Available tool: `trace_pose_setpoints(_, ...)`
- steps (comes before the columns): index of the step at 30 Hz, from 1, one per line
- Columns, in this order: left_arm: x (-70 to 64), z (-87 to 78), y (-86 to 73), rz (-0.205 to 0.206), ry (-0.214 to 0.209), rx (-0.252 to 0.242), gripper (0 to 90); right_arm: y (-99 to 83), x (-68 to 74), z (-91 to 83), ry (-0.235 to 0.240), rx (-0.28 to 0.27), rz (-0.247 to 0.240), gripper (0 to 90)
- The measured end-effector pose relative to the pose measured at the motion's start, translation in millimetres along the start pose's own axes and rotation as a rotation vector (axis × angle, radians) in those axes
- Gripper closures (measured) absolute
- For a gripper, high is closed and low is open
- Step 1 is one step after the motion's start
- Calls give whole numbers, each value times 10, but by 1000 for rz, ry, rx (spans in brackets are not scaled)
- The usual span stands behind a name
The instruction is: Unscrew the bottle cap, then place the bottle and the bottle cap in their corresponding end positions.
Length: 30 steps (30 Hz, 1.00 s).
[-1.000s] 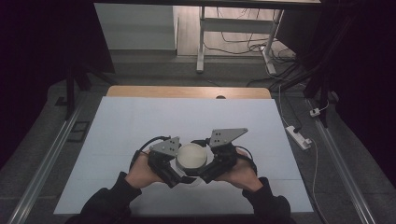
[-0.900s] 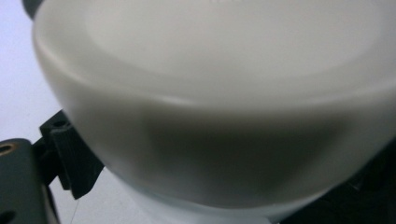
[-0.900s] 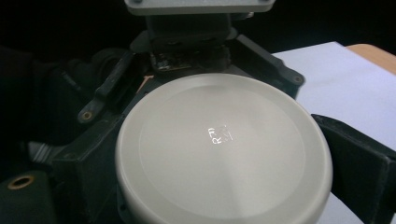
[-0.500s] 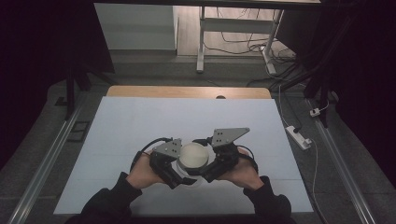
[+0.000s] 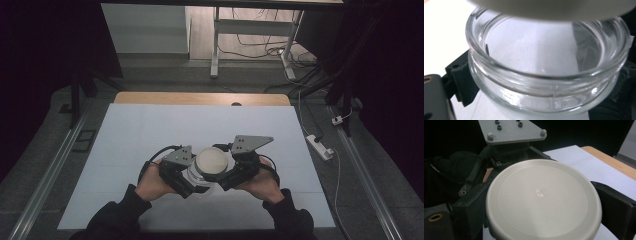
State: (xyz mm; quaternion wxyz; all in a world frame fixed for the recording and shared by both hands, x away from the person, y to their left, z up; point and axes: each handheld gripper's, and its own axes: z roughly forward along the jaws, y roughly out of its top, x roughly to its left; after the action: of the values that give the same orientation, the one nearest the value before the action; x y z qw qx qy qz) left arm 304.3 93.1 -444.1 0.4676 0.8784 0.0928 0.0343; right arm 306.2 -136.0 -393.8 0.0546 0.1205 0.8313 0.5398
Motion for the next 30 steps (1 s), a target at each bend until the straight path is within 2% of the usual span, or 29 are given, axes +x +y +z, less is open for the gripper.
trace_pose_setpoints(3, 29, -9, -21, -11, 15, 0, 71, -2, -2, -18, -33, 2, -2, 75)
trace_pose_setpoints(8, 72, -11, -60, -31, 48, -1, 71, -13, -7, -45, -59, -1, 4, 75)
trace_pose_setpoints(10, 81, -15, -65, -28, 53, 4, 72, -12, 2, -59, -66, 2, 0, 75)
trace_pose_setpoints(21, 177, -29, -120, -80, 122, -12, 71, -7, 79, -78, -99, 3, -13, 75)
trace_pose_setpoints(30, 270, -44, -144, -120, 181, -35, 72, -16, 114, -91, -113, -1, 3, 75)
